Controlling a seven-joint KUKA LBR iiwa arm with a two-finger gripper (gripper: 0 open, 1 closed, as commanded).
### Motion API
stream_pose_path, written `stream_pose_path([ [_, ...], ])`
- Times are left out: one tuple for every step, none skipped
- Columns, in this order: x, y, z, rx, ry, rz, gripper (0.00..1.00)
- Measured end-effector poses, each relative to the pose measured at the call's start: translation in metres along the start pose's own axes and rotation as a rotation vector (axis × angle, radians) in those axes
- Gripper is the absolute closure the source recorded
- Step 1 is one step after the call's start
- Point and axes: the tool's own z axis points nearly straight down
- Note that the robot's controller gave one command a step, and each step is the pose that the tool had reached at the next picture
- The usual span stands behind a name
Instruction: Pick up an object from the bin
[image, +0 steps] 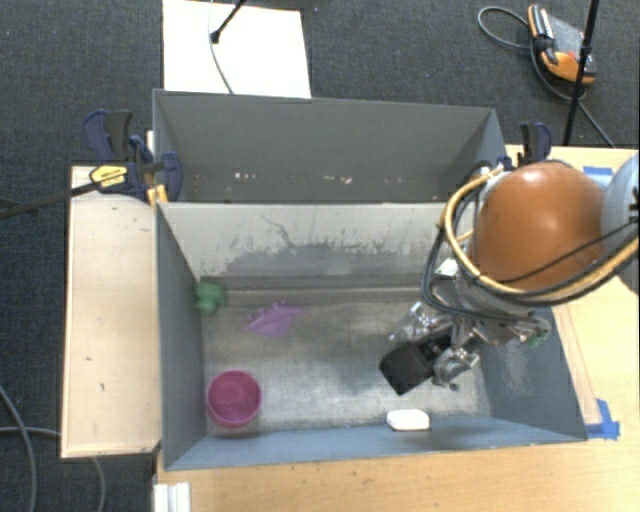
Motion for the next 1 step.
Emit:
stream_pose_path([
  [0.0,0.0001,0.0001,0.0,0.001,0.002,1.0],
])
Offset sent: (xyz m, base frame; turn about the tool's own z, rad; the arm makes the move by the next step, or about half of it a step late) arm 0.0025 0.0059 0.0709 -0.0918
